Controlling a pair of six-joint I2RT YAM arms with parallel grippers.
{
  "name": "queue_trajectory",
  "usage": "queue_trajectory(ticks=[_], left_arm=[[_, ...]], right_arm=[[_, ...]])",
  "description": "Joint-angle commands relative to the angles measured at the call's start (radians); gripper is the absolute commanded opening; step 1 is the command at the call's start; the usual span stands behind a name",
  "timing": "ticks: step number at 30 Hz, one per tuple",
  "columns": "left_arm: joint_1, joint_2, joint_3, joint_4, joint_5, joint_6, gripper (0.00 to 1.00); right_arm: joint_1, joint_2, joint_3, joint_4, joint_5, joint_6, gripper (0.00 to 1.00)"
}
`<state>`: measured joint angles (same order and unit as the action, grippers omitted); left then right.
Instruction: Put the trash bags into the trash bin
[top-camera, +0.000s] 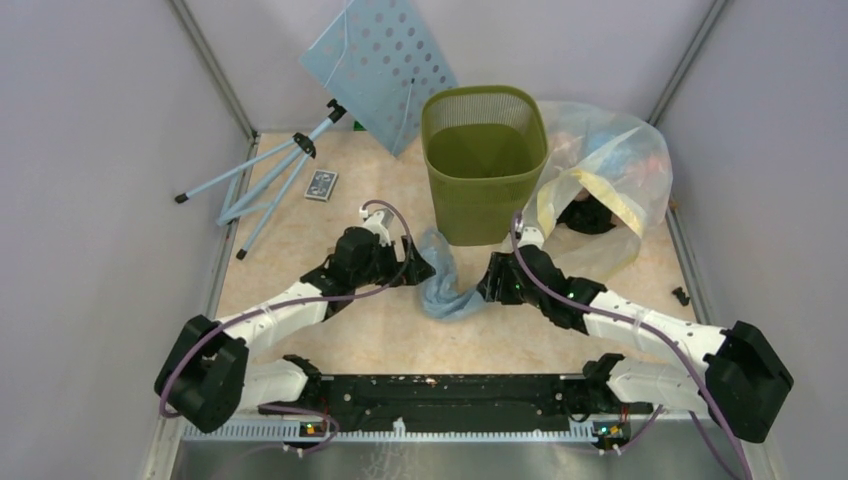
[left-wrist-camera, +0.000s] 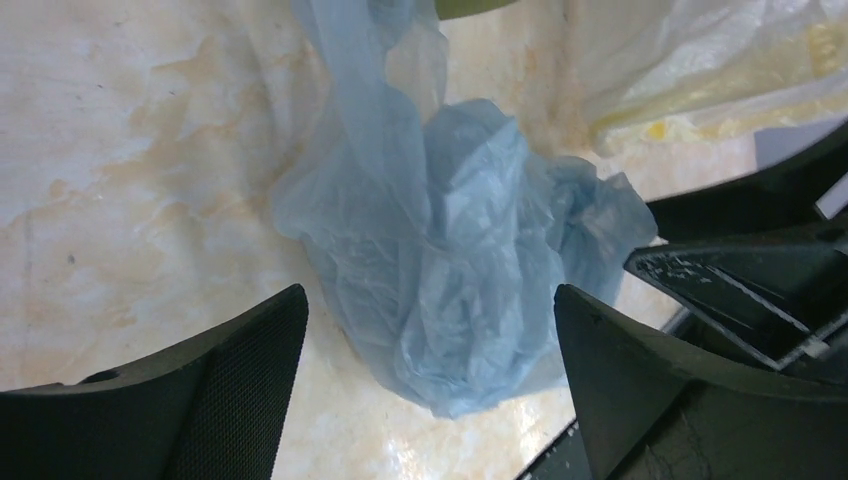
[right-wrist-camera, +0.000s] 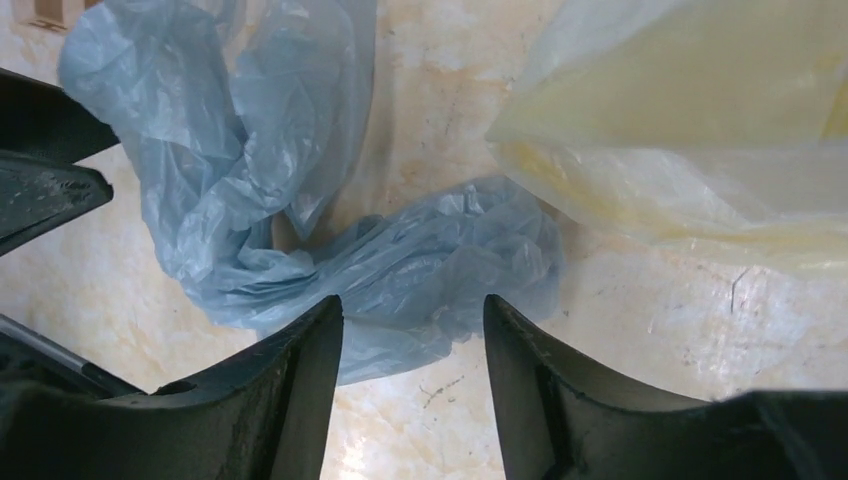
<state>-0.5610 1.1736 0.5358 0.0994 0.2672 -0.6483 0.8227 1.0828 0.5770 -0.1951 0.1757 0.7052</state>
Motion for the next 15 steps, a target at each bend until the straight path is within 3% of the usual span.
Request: queue_trajectory(ticks=[1, 4, 8, 11, 15], left_arm=[[-0.008, 0.076, 0.024, 0.119, -0.082, -0.042, 0.93], [0.007, 0.108, 0.000, 0.133, -0.154, -0.054, 0.64], [0.021, 0.126, -0.044, 0.230, -0.098, -0.016, 0.28], [0.027, 0.104, -0.051, 0.213, -0.109, -0.007, 0.01], [0.053, -0.010, -0.074, 0.193, -0.088, -0.003, 0.00]], right_arm=[[0.009, -0.023, -0.044, 0.048, 0.031, 0.092, 0.49], [0.009, -0.067, -0.100, 0.035, 0.014, 0.094, 0.34], [0.009, -0.128, -0.200, 0.012, -0.034, 0.091, 0.05], [0.009, -0.176, -0.233, -0.052, -0.031, 0.102, 0.02], [0.009, -0.302, -0.238, -0.149, 0.014, 0.122, 0.05]])
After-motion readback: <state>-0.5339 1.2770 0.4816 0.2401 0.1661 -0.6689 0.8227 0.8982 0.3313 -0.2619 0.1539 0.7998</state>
